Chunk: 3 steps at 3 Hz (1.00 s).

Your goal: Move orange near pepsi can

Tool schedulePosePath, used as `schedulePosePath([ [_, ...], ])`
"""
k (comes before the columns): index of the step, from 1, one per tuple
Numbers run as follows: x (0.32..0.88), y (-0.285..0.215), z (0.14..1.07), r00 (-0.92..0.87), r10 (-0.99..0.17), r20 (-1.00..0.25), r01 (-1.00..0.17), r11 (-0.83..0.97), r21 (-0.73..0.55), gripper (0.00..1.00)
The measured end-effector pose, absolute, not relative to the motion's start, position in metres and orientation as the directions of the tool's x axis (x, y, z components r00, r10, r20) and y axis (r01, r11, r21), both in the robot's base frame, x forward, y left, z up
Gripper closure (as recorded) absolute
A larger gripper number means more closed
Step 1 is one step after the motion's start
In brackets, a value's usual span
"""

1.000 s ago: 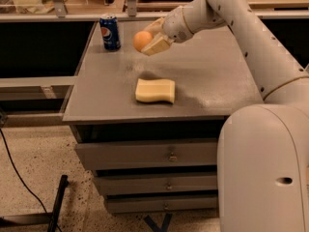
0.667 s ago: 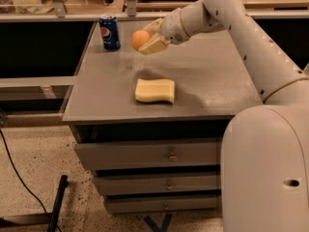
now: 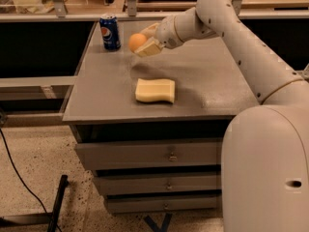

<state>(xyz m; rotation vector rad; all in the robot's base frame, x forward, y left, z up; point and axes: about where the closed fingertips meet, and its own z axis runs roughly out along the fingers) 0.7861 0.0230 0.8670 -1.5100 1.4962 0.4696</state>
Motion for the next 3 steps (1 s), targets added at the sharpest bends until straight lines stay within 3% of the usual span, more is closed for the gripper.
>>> schedulePosePath([
  [2, 0.795, 0.043, 0.849, 0.165, -0.578, -0.8, -0.93, 0.179, -0.321, 1.0],
  [3, 0.798, 0.049, 0.846, 0.163, -0.585, -0.794, -0.932, 0.174, -0.319, 0.83],
])
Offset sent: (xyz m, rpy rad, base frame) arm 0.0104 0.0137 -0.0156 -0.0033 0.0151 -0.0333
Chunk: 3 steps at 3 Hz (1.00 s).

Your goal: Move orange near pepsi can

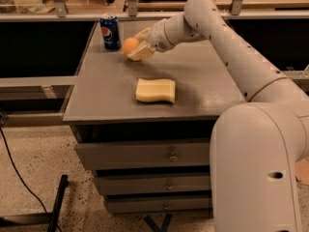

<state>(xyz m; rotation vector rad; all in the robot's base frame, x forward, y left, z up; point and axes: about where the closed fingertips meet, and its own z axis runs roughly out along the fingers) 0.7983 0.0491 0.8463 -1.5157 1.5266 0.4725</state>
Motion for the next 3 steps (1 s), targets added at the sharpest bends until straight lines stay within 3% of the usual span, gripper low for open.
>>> schedulePosePath([
  [3, 0.8012, 0.0604, 0.8519, 0.168, -0.568, -0.806, -0.933, 0.172, -0.315, 0.12],
])
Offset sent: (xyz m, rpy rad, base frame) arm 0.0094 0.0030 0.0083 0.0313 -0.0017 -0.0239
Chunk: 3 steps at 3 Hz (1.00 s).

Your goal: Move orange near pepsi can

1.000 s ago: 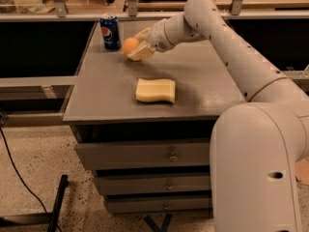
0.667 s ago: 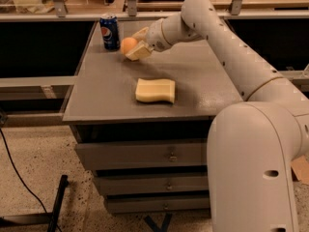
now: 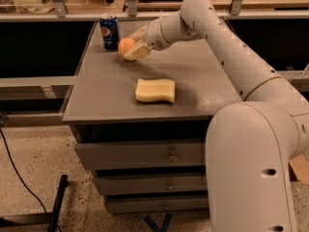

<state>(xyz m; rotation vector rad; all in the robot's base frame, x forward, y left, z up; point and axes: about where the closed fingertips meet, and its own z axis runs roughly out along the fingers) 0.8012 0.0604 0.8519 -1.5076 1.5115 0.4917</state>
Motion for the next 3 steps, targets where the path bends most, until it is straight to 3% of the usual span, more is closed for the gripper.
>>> schedulePosePath([
  [1, 0.801, 0.064, 0.849, 0.167, -0.568, -0.806, -0.935, 0.168, -0.312, 0.0],
  [3, 0.798, 0.062, 0.86, 0.158, -0.586, -0.795, -0.938, 0.163, -0.306, 0.0],
])
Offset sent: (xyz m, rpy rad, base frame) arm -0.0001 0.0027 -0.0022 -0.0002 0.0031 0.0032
